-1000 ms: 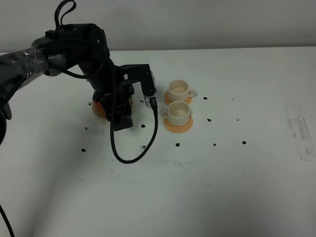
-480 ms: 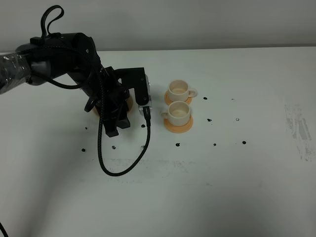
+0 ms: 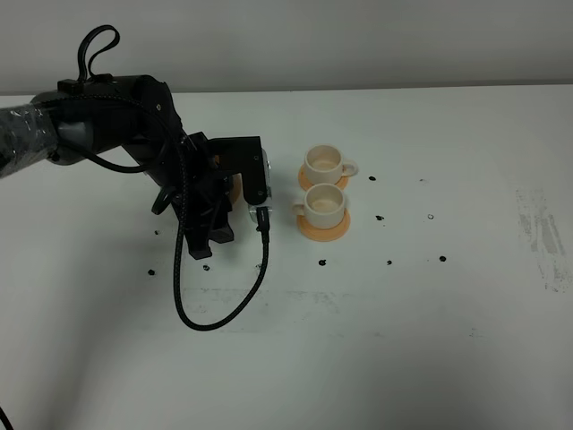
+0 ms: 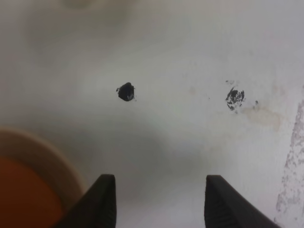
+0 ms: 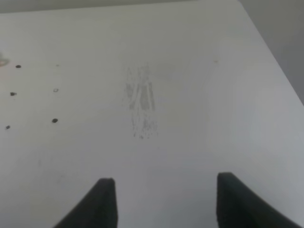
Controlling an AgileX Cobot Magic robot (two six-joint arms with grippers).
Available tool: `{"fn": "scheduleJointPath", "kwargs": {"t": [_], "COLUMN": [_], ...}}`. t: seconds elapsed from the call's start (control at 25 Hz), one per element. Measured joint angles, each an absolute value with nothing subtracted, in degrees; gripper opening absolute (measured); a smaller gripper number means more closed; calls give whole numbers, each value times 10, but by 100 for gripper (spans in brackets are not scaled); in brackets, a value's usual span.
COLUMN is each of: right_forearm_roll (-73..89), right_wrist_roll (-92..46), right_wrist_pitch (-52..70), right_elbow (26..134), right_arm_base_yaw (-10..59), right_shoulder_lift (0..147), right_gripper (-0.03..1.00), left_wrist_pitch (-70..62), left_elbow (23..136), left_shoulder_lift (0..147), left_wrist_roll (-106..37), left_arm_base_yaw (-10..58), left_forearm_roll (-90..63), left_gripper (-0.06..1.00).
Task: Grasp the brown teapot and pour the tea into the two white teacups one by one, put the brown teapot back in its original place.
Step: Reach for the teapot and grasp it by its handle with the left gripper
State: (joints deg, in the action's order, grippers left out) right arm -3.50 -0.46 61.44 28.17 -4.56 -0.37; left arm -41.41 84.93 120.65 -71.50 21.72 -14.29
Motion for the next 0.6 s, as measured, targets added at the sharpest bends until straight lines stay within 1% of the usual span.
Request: {"fn": "scheduleJointPath", "kwargs": {"t": [0.6], "right_forearm_roll": [-35], "right_wrist_roll": [-5], "right_wrist_pitch": [614], "right_elbow": [282], "right_arm_base_yaw": [-46], "right_shoulder_lift": [-4], "right_gripper": [45], "left_wrist_pitch": [-442], "left_elbow": [845], "left_shoulder_lift": [1206], "left_wrist_roll": [-713], "left_arm_base_yaw": [187], "left_forearm_roll": [-141], "left_gripper": [43]}}
